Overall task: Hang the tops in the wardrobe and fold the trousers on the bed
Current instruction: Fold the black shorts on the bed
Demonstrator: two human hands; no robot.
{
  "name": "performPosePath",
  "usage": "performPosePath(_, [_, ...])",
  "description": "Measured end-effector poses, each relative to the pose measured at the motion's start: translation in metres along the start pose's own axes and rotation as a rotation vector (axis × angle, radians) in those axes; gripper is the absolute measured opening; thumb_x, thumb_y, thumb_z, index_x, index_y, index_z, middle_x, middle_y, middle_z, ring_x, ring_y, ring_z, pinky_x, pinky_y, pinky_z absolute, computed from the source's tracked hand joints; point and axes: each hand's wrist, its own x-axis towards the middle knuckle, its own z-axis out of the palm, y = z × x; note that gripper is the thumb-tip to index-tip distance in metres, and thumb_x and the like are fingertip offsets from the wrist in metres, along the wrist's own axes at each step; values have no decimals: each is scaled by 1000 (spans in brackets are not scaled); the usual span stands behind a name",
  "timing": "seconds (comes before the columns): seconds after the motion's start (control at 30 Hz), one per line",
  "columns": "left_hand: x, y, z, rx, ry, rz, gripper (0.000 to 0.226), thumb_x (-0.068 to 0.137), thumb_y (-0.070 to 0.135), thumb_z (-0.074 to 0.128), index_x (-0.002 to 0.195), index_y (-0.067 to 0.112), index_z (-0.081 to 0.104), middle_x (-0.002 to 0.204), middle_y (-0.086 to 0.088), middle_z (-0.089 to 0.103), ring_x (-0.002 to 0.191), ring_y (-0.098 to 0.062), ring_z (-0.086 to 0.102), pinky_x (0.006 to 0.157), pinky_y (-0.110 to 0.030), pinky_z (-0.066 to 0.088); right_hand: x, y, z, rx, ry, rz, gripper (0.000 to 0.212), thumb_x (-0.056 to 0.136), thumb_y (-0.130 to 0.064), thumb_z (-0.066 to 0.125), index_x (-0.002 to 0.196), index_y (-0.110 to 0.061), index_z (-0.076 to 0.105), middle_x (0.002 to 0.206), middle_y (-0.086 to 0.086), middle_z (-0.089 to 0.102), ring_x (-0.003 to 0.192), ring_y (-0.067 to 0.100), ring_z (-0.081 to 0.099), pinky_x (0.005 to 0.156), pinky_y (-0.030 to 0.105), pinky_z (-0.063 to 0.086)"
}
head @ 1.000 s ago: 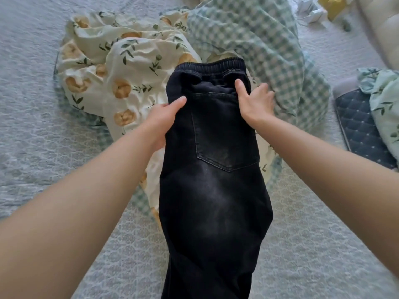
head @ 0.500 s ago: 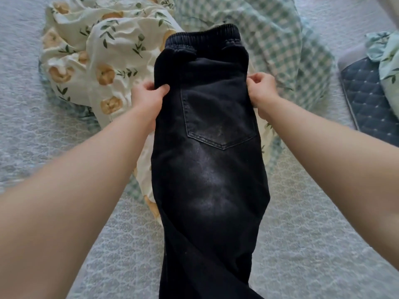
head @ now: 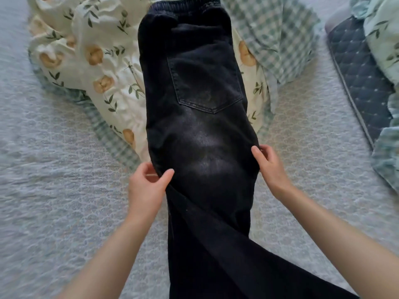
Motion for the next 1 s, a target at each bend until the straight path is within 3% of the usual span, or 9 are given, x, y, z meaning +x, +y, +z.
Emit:
performPosePath(0.13, [-44,-35,15,123,88,-4,30,86,24,72,109,26,54,106,7,57,84,-10,61,69,-25,50,-38,44,-7,-69,-126,182,40,99,-47,43,121,-14,48,111,-1,60,101,16,61,83,34,52])
performPosePath(0.27, [-81,-58,36,101,39,-121,39,85,17,69,114,26,43,102,7,55,90,-12,60,73,-31,52,-86,92,-15,-510,-307,111,37,99,-47,43,95,-14,59,90,1,66,85,17,64,80,35,50])
performPosePath(0.4, [-119,-79,70,198,-83,-200,47,92,18,59,131,19,33,93,3,60,85,-12,61,69,-27,48,-127,121,-33,-727,-420,54,45,96,-58,38,81,-20,57,79,-7,64,72,12,60,72,33,50])
performPosePath(0.5, [-140,-95,89,162,-205,-377,56,93,36,59,139,17,33,106,1,62,96,-19,63,86,-37,53,-158,134,-49,-753,-538,28,54,88,-73,33,80,-24,56,75,-9,63,68,10,59,69,37,51])
performPosePath(0.63, [-172,-107,99,39,-385,-511,80,84,63,62,146,22,34,130,4,57,105,-19,63,94,-40,52,-199,133,-64,-878,-755,-227,22,97,-45,47,113,-29,48,96,-9,63,87,15,61,75,30,49])
performPosePath(0.77, [-203,-113,100,-64,-442,-543,92,63,72,72,140,33,42,128,11,60,112,-18,60,100,-45,48,-248,127,-69,-939,-886,-400,18,97,-31,48,107,-24,34,89,2,60,79,25,58,72,42,48])
performPosePath(0.83, [-212,-119,97,-97,-414,-558,87,59,60,80,135,34,46,122,11,64,111,-18,62,99,-46,50,-268,127,-63,-943,-895,-446,23,98,-29,47,114,-25,30,87,0,56,75,25,55,70,43,48])
performPosePath(0.9, [-216,-126,91,-113,-378,-568,65,71,28,76,131,28,51,117,4,67,106,-21,65,95,-45,53,-284,128,-54,-886,-889,-402,42,98,-28,48,132,-26,24,98,2,59,84,25,58,72,39,47])
performPosePath(1.0, [-220,-140,75,-85,-356,-579,52,76,-5,53,122,18,57,111,-5,67,102,-26,64,92,-44,56,-302,132,-38,-705,-977,-154,71,97,-28,52,154,-30,10,136,-1,52,119,16,53,98,30,44])
